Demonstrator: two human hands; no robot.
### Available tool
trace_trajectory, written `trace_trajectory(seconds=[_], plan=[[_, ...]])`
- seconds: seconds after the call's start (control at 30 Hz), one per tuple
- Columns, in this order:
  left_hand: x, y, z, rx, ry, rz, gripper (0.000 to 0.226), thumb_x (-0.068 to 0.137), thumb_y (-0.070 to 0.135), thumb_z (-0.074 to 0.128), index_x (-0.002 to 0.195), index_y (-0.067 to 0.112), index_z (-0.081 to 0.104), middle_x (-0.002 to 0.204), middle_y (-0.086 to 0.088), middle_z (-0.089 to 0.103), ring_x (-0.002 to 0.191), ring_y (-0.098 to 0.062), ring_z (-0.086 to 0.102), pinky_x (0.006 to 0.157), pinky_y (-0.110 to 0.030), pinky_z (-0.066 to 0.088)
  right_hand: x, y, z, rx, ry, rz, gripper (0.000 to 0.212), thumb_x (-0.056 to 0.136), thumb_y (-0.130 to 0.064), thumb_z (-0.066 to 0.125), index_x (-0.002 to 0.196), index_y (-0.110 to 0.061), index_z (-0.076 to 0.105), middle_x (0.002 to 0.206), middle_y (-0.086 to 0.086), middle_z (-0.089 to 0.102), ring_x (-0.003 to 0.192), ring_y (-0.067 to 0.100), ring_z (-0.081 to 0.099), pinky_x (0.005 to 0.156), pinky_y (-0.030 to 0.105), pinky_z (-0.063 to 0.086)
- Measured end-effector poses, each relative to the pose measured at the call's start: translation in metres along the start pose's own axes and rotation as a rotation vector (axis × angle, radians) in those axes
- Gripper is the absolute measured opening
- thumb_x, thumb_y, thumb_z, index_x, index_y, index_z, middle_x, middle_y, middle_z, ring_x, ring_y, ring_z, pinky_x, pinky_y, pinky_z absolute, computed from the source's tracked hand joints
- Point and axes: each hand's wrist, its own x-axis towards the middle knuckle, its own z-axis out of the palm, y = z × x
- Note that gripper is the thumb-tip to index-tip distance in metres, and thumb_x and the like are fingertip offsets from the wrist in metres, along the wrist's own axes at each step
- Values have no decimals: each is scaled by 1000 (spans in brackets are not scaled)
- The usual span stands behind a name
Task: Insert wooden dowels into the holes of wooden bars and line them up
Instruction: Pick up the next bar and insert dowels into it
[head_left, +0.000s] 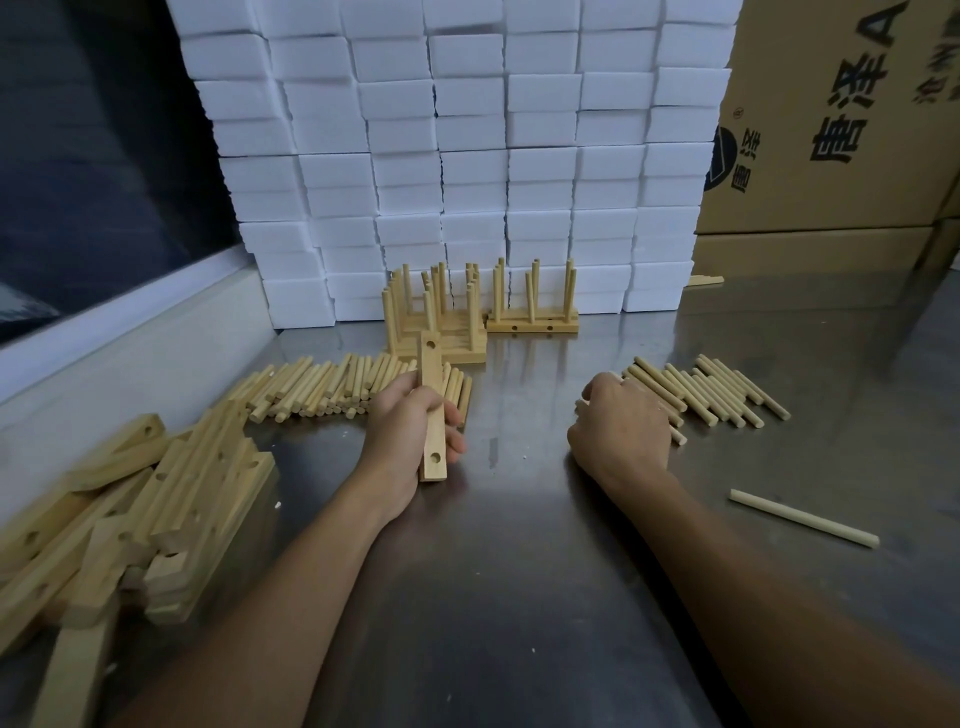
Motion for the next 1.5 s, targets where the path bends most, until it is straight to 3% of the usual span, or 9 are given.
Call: trace_trajectory(seconds=[0.1,0.23,0.37,0.67,0.77,0.97,1.2,1.37,1.5], plan=[[1,-1,0,14,2,5,21,94,-3,41,99,6,59,66,-13,56,42,-21,50,37,-24,39,2,2,2,8,-15,-57,12,93,-11,59,104,-9,57,110,14,61,96,27,55,77,35,45],[1,-2,0,1,0,4,23,93,-2,40,100,8,60,63,-11,56,42,-20,49,37,-24,38,2,-1,3,152,36,-106,27,98,-14,53,125,-13,53,120,11,51,93,25,54,77,36,49],[2,-3,0,23,4,14,24,93,-2,41,103,9,60,63,-10,57,41,-18,50,36,-24,39,0,-3,3,197,120,-147,26,105,-34,40,112,-17,58,96,2,64,79,20,59,71,40,52],[-2,-4,4,184,-47,103,14,98,12,50,98,13,64,59,-5,52,41,-20,45,36,-25,37,-2,-6,2,469,179,-258,22,99,-27,57,98,-9,71,78,1,66,68,12,59,68,34,55],[-3,-7,7,317,-72,192,15,102,25,51,100,16,63,54,1,49,39,-19,45,36,-25,37,-7,-13,3,495,276,-399,18,99,-14,56,106,-7,70,83,4,63,71,15,54,69,39,51],[-5,-8,9,421,-116,306,16,101,28,52,94,20,63,52,-4,48,38,-23,45,37,-27,37,-21,-29,6,472,396,-634,29,101,-25,57,125,-14,68,87,2,72,63,14,57,53,30,47],[-6,-11,9,570,-57,442,14,98,30,56,92,21,65,63,-15,53,47,-20,46,49,-46,43,-20,-27,7,470,426,-603,24,100,-26,59,117,-15,72,84,-1,72,64,14,60,52,29,46],[-7,-11,7,770,-23,567,19,96,24,59,81,13,60,63,-4,54,57,-18,50,55,-33,41,-19,-25,7,424,395,-582,23,100,-27,58,113,-17,74,72,2,66,58,20,57,49,38,48],[-10,-9,7,897,-6,661,19,95,19,60,80,9,57,62,2,50,56,-16,48,52,-33,40,-20,-24,5,342,443,-573,18,96,-25,63,108,-19,75,64,0,59,51,20,50,43,28,36]])
